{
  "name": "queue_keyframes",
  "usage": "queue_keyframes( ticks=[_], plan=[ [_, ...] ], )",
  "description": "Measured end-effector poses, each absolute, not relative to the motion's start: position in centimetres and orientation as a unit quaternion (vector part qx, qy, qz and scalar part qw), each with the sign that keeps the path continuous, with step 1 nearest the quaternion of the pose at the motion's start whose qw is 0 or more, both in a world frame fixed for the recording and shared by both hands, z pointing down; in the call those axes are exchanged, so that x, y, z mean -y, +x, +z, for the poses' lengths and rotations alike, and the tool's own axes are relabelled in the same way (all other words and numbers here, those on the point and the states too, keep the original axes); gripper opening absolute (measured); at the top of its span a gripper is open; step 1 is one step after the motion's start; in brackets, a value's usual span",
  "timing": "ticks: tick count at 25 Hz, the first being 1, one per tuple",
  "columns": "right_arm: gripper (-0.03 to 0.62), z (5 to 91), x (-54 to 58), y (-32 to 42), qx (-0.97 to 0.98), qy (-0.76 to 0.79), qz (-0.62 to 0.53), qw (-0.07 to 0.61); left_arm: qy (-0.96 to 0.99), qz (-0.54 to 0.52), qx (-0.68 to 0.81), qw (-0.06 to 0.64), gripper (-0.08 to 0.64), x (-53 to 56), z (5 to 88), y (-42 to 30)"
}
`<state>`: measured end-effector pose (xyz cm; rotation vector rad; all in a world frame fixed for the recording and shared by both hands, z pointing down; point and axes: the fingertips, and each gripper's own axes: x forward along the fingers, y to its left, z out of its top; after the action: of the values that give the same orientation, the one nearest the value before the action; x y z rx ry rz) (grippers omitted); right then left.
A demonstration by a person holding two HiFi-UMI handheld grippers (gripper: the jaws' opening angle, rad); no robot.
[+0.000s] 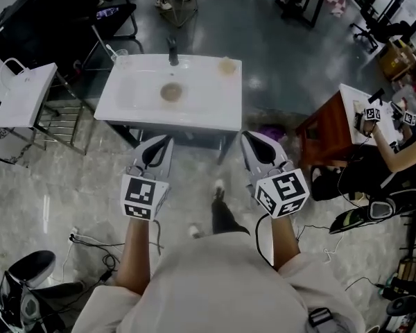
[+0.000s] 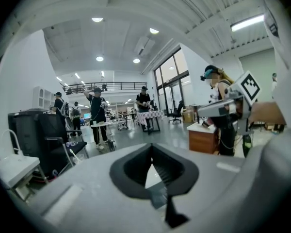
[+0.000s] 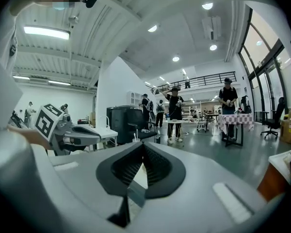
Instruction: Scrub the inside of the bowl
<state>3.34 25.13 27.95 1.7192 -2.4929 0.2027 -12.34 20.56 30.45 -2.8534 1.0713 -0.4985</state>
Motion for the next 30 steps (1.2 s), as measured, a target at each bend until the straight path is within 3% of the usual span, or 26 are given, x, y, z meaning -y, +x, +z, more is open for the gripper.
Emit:
queue_keyframes(
  ticks=[14,28,30],
  plan=[
    [0.005,26.4,-4.8,10.7,0.861,0.5,0.073,0.052,-0.9,-0.159,-0.402,0.055,0.003,-1.7,26.2,-3.9],
    [0.005,32.0,3.5,21.0,0.839,0.527,0.122,0.059,-0.904,-0.207,-0.371,0.048,0.005,8.1,30.0,6.5],
    [0.006,33.1,4.0,21.9,0.836,0.529,0.132,0.068,-0.908,-0.22,-0.353,0.041,0.055,9.0,31.4,8.1]
  ],
)
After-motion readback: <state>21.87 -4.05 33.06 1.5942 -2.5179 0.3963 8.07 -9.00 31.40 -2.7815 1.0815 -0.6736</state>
